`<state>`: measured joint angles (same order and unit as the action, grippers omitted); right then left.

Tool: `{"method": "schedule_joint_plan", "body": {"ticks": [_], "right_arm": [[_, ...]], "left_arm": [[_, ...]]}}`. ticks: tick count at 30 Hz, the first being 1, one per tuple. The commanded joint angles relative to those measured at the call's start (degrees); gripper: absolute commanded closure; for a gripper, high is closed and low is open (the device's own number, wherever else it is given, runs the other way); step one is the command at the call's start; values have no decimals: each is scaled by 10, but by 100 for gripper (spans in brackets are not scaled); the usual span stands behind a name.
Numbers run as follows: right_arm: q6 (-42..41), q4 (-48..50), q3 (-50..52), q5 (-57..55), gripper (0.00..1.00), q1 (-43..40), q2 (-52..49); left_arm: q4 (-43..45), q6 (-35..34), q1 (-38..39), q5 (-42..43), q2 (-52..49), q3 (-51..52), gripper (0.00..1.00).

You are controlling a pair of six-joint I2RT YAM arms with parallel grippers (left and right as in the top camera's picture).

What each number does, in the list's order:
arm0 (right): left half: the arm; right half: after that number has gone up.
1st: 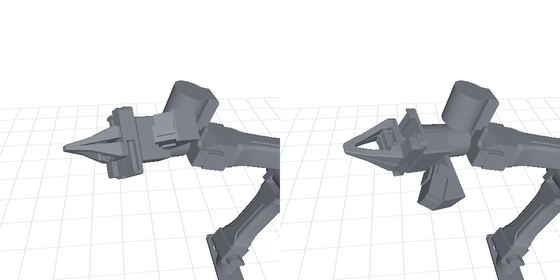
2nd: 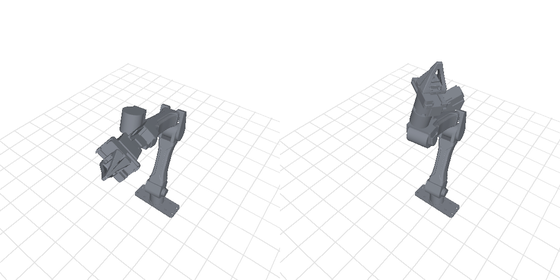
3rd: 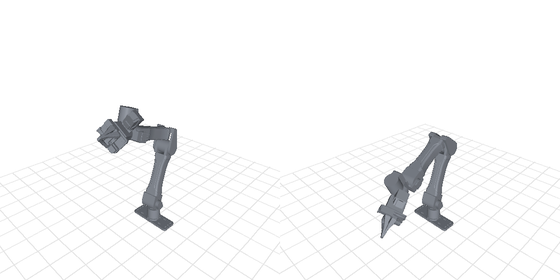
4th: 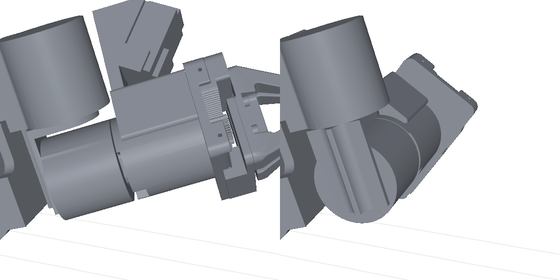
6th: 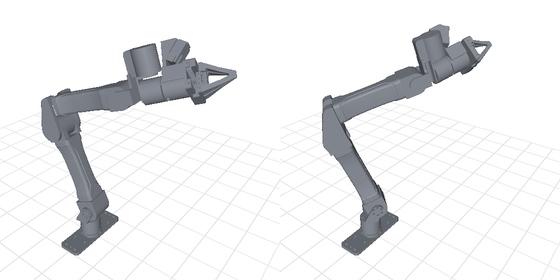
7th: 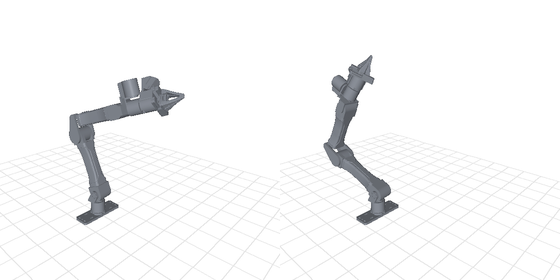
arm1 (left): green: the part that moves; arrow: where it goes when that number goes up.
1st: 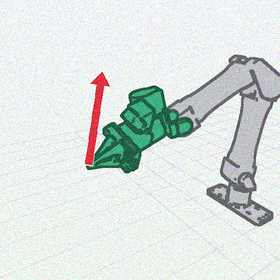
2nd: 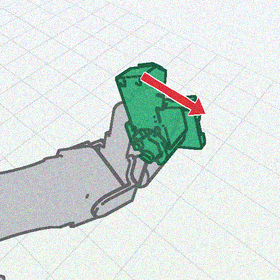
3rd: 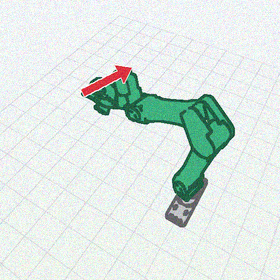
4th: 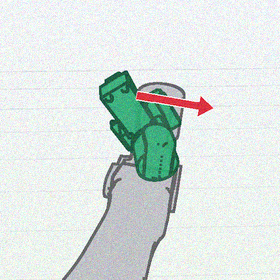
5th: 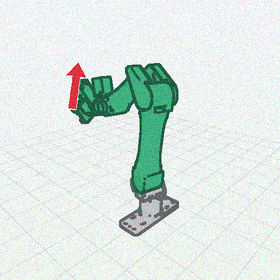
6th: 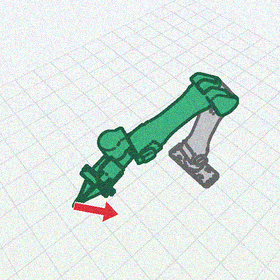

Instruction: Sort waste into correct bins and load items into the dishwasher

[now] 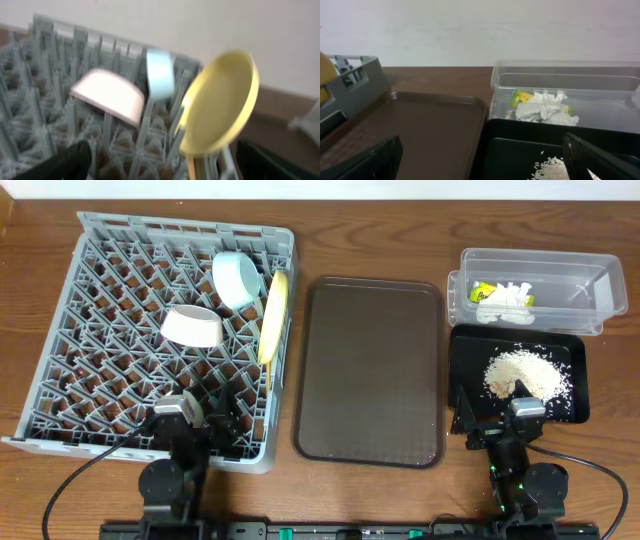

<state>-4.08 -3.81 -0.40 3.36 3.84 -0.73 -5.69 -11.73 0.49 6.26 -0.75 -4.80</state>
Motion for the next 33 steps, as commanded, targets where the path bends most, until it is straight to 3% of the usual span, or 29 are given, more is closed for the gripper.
{"method": "schedule_joint_plan", "body": {"ticks": [1,4,6,33], "right_arm": [[3,-2,1,-1,1,4,1],[3,-3,1,-1,1,4,1],[3,-3,1,-1,1,4,1],[3,-3,1,-1,1,4,1]], "left_arm": [[70,36,2,3,7,45,7],[58,84,3,3,7,46,7],[21,82,3,5,6,46,7],[21,80,5,7,5,46,7]]}}
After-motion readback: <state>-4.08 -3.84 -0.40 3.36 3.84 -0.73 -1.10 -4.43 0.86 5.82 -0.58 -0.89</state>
